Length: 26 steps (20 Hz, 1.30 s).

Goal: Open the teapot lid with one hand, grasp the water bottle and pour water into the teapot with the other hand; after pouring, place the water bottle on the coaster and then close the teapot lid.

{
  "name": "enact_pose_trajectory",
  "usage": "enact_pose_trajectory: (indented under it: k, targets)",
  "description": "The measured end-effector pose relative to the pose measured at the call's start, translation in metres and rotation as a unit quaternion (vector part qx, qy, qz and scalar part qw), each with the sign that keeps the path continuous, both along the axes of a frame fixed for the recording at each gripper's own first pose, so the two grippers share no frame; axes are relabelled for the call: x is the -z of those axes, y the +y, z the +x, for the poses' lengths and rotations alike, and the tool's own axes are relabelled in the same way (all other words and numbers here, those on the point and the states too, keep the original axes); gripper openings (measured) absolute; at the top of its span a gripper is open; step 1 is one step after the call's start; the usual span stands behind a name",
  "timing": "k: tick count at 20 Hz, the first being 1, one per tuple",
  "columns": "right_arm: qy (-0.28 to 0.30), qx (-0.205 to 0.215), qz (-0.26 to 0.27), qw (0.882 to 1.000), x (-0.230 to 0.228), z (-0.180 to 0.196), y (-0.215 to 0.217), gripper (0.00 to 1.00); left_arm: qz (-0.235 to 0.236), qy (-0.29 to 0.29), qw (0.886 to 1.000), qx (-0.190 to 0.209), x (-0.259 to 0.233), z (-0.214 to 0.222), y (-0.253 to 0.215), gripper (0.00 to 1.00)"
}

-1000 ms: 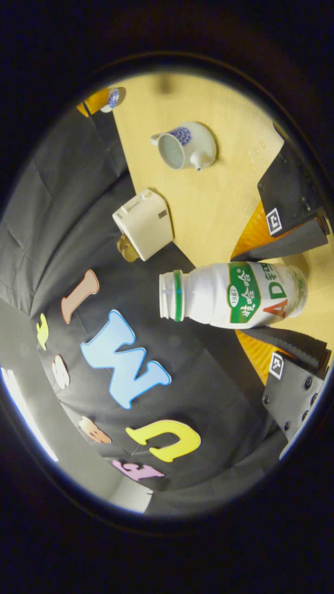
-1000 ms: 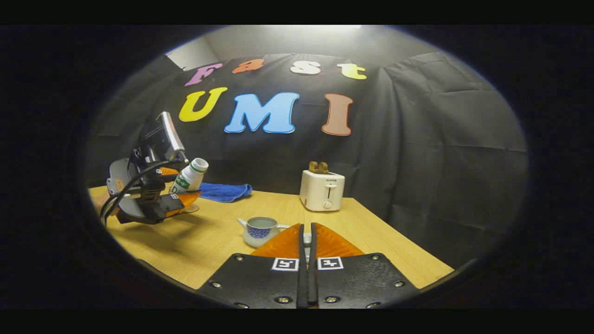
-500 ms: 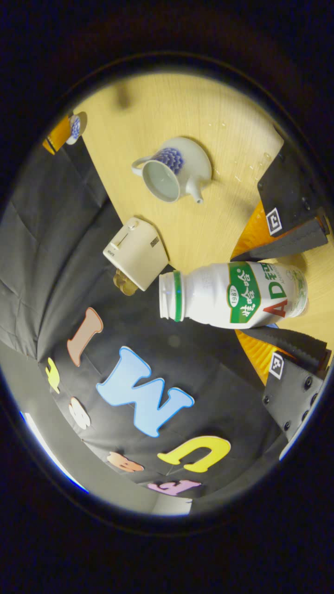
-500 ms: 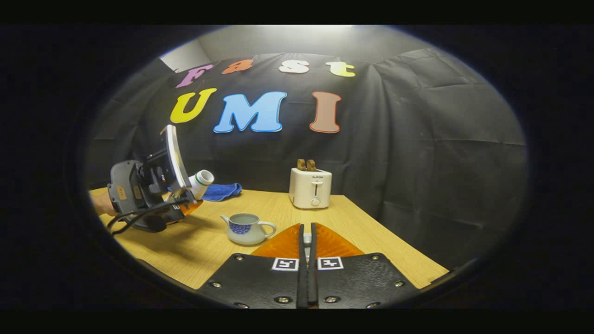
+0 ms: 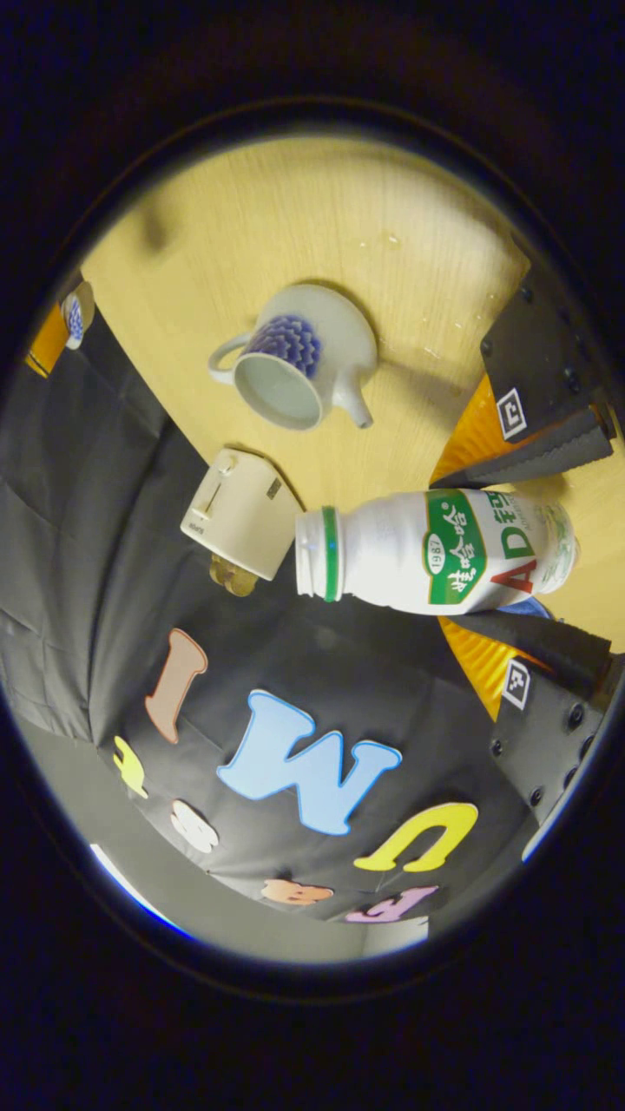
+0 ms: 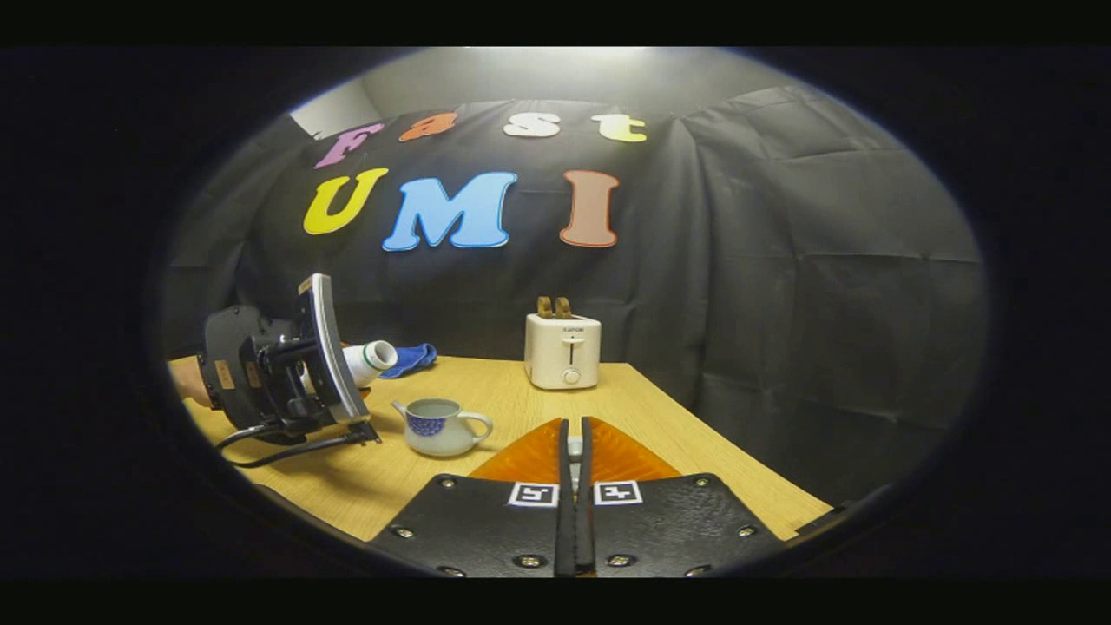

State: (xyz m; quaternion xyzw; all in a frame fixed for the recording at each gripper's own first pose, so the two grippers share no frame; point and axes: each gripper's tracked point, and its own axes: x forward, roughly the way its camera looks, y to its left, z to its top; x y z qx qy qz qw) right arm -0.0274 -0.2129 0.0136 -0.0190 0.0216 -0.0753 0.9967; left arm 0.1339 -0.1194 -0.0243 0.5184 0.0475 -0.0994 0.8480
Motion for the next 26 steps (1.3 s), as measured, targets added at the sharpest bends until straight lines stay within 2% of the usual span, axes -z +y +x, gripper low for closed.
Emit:
enact_pose_trajectory:
  k: [2,3,4,5,6,7,8,9,11,18,24,25,26]
  targets:
    - [-0.003,-0.001,0.005,1.000,-0.003,-0.002,0.000,0.01,0.013,0.004,1.000,0.003,0.006,0.000,-0.007,0.76]
    - [-0.001,0.000,0.001,1.000,0.000,-0.001,-0.002,0.00,0.024,0.002,1.000,0.005,0.005,-0.001,-0.009,0.70]
    - [-0.003,0.000,0.001,1.000,0.000,-0.002,-0.002,0.01,0.037,-0.004,0.999,0.007,0.003,-0.002,-0.011,0.82]
    - [-0.004,-0.001,0.003,1.000,-0.001,-0.002,-0.001,0.00,0.048,-0.009,0.999,0.008,0.002,-0.001,-0.010,0.76]
    - [-0.006,-0.003,0.004,1.000,-0.003,-0.003,0.000,0.01,0.056,-0.009,0.998,0.010,0.001,-0.001,-0.012,0.76]
    - [-0.009,-0.002,0.003,1.000,-0.006,-0.003,0.000,0.01,0.064,-0.008,0.998,0.010,0.002,-0.002,-0.012,0.82]
    - [-0.013,-0.001,0.001,1.000,-0.008,-0.004,0.000,0.00,0.073,-0.011,0.997,0.010,-0.001,0.000,-0.013,0.82]
    - [-0.014,-0.001,-0.002,1.000,-0.011,-0.005,0.000,0.00,0.084,-0.015,0.996,0.011,-0.004,0.000,-0.012,0.76]
    - [-0.017,0.001,-0.005,1.000,-0.013,-0.006,-0.001,0.00,0.096,-0.019,0.995,0.015,-0.006,0.000,-0.014,0.76]
    - [-0.022,0.002,0.001,1.000,-0.017,-0.009,-0.002,0.00,0.160,-0.030,0.987,0.018,-0.006,0.003,-0.019,0.76]
    - [-0.018,-0.005,0.008,1.000,-0.015,-0.009,0.001,0.00,0.189,-0.027,0.981,0.028,-0.002,0.001,-0.020,0.76]
    - [-0.016,-0.004,0.007,1.000,-0.014,-0.008,0.001,0.00,0.192,-0.028,0.981,0.027,-0.002,0.003,-0.020,0.82]
    - [-0.016,-0.004,0.006,1.000,-0.013,-0.008,0.000,0.00,0.196,-0.029,0.980,0.027,-0.001,0.003,-0.019,0.76]
